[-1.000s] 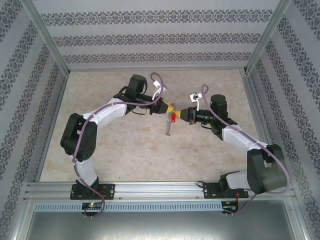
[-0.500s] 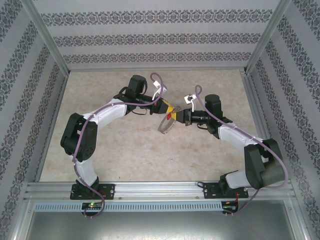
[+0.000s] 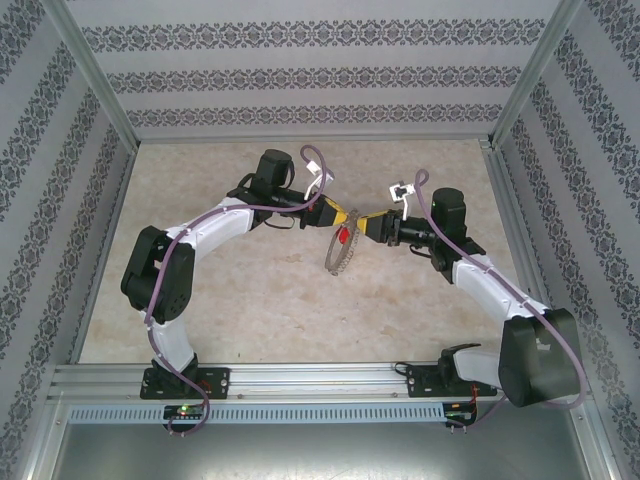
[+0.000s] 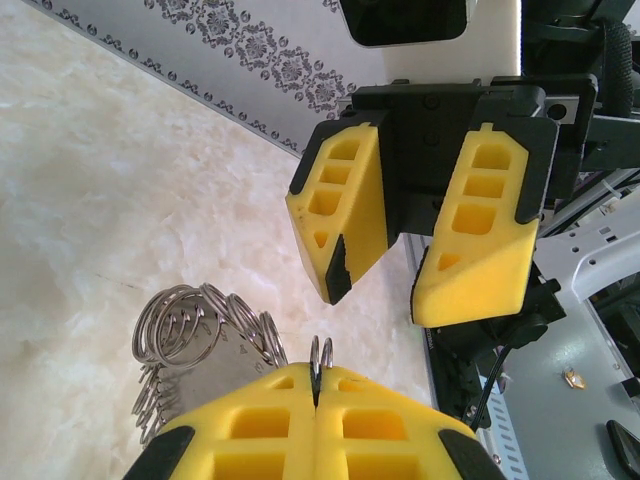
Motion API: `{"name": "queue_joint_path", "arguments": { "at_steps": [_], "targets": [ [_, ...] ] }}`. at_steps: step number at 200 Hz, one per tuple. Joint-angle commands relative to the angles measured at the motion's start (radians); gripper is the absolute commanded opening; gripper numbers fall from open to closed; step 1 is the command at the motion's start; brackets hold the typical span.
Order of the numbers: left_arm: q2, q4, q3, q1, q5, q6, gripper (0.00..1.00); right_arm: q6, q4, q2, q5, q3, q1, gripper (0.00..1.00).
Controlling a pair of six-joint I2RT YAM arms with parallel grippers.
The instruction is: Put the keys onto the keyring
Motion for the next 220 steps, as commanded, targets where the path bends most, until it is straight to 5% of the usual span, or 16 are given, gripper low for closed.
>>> {"name": "queue_joint_path", "arguments": {
  "at_steps": [1,220],
  "targets": [
    [-0.037,0.018,0.008,-0.009,0.029,0.005,0.0,-0.004,-0.002,0.006,-0.029,0.036,0.015,0.36],
    [-0.045,-0.006,0.007,-0.009,0.036,0.02,0.0,-0.031,-0.008,0.12,0.013,0.118,0.068,0.31]
  ]
}}
